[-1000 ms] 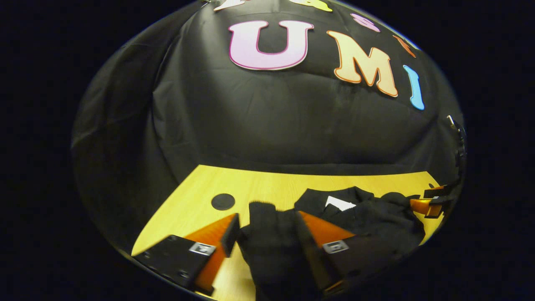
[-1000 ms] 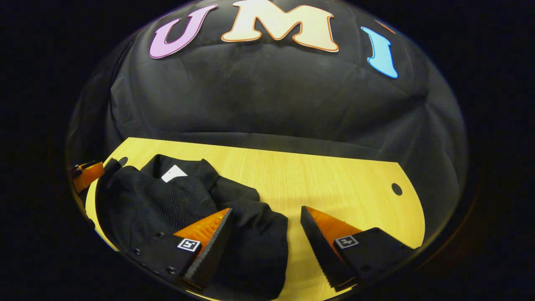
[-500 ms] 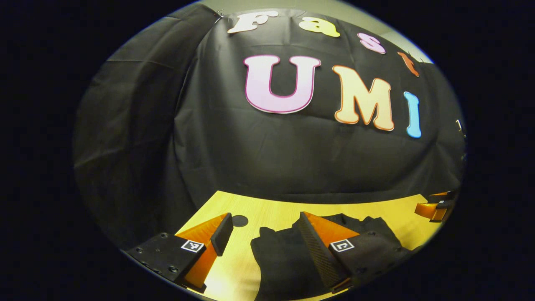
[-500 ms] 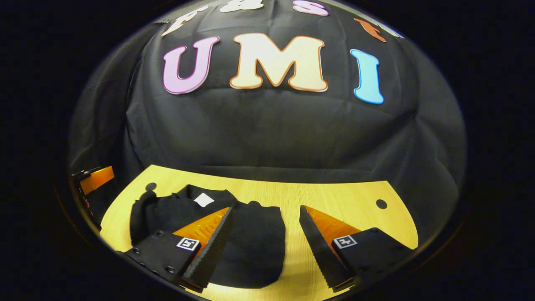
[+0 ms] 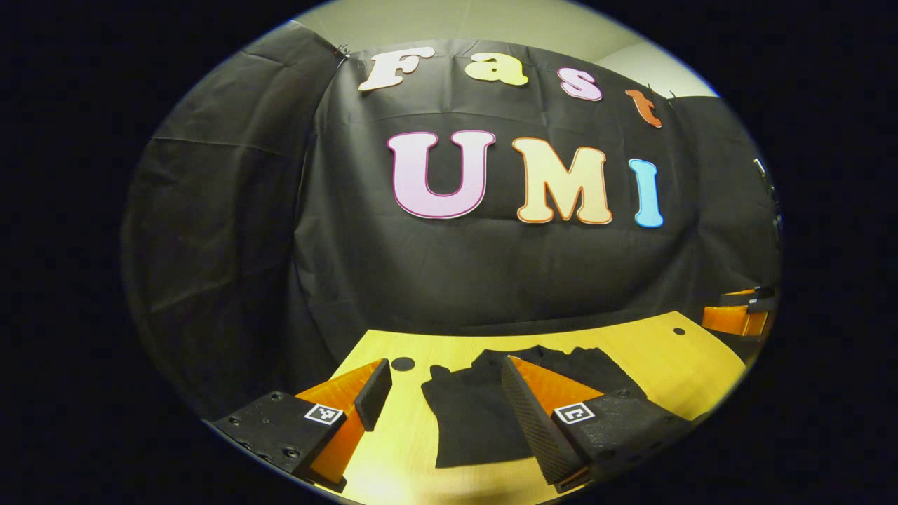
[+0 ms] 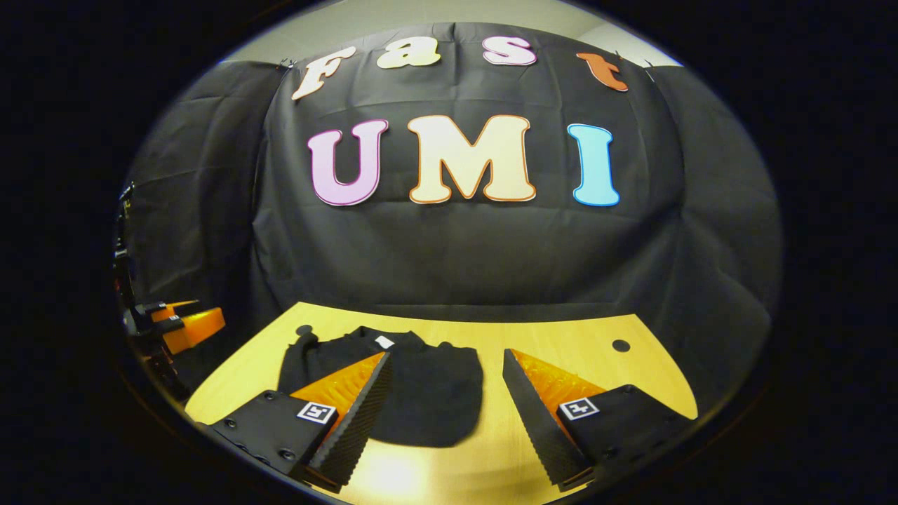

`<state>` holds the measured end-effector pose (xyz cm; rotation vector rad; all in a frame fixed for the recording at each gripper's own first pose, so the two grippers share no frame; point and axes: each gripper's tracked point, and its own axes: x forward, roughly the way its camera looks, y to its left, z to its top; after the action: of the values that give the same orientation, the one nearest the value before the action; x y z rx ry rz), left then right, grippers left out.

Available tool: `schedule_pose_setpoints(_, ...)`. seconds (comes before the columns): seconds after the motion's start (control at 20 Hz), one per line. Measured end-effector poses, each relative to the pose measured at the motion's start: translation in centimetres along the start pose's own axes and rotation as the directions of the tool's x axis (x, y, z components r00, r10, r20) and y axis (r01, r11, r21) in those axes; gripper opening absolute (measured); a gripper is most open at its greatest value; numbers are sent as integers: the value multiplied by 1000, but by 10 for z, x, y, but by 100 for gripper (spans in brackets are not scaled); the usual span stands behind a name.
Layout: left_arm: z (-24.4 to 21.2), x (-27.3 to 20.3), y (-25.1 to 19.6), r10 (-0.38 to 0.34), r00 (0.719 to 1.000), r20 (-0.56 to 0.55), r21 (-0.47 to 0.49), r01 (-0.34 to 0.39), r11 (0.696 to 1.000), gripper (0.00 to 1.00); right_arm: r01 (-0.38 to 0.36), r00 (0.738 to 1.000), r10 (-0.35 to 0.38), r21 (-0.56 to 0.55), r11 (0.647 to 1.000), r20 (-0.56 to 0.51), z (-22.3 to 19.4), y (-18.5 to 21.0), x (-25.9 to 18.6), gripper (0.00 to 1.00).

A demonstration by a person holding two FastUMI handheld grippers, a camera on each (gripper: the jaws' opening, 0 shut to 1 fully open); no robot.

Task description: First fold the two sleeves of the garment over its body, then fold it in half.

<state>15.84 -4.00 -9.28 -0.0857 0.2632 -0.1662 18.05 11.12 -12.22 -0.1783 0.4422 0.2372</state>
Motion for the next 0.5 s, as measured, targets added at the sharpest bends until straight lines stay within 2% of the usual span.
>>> schedule_pose_setpoints(0.1,-2,-21,-8,-9,1000,-6,-23,8,1000,93,8,1000,-8,4,1000,0,-11,-1,-19,99)
schedule_pose_setpoints(0.25,-15,-50,-12,-13,1000,-20,-23,13,1000,93,-31,999,31,1,1000,-43,-48,8,-45,99)
schedule_pose_setpoints(0.35,-32,-68,-3,10,999,-54,8,-10,1000,93,-29,996,28,-4,1000,-84,-73,5,-64,99)
schedule_pose_setpoints(0.5,-52,-94,5,41,994,-100,22,-39,999,93,-33,992,39,54,998,-121,-97,6,-85,99)
